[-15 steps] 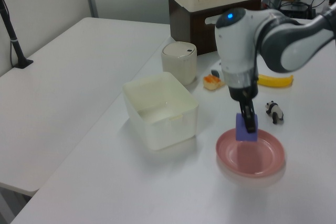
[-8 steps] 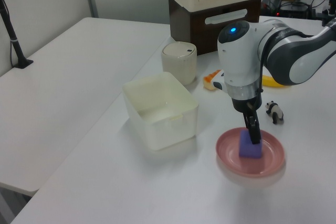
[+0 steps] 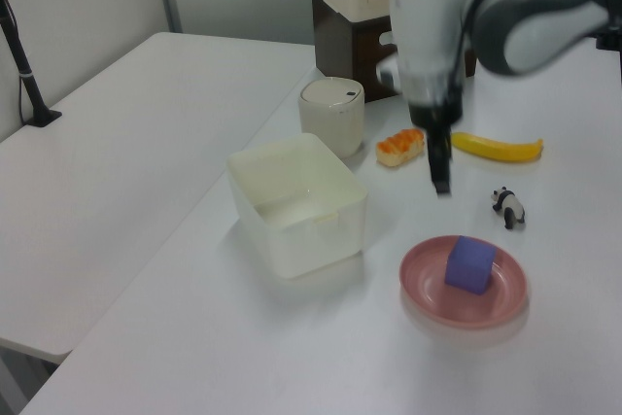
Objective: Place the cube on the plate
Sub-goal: 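Open the gripper to release the cube and raise away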
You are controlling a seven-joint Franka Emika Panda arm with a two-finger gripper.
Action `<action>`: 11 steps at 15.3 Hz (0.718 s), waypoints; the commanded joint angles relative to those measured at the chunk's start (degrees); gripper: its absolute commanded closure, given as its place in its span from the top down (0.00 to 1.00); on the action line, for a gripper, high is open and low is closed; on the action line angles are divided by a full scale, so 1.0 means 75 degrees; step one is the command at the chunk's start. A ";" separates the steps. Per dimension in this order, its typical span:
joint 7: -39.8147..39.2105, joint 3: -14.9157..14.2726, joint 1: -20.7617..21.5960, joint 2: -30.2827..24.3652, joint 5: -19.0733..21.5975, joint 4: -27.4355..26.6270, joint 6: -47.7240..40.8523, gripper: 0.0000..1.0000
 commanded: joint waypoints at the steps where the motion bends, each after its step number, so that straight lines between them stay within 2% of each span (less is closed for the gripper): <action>1: 0.0050 -0.0165 -0.0949 -0.0378 -0.0261 0.0244 -0.0146 1.00; 6: -0.0664 -0.0458 -0.1945 -0.1070 -0.0180 0.0221 -0.0216 1.00; 8: -0.0735 -0.0470 -0.2460 -0.1431 0.0088 0.0186 -0.0285 1.00; 11: -0.0935 -0.0482 -0.2708 -0.1516 0.0556 0.0197 -0.0556 1.00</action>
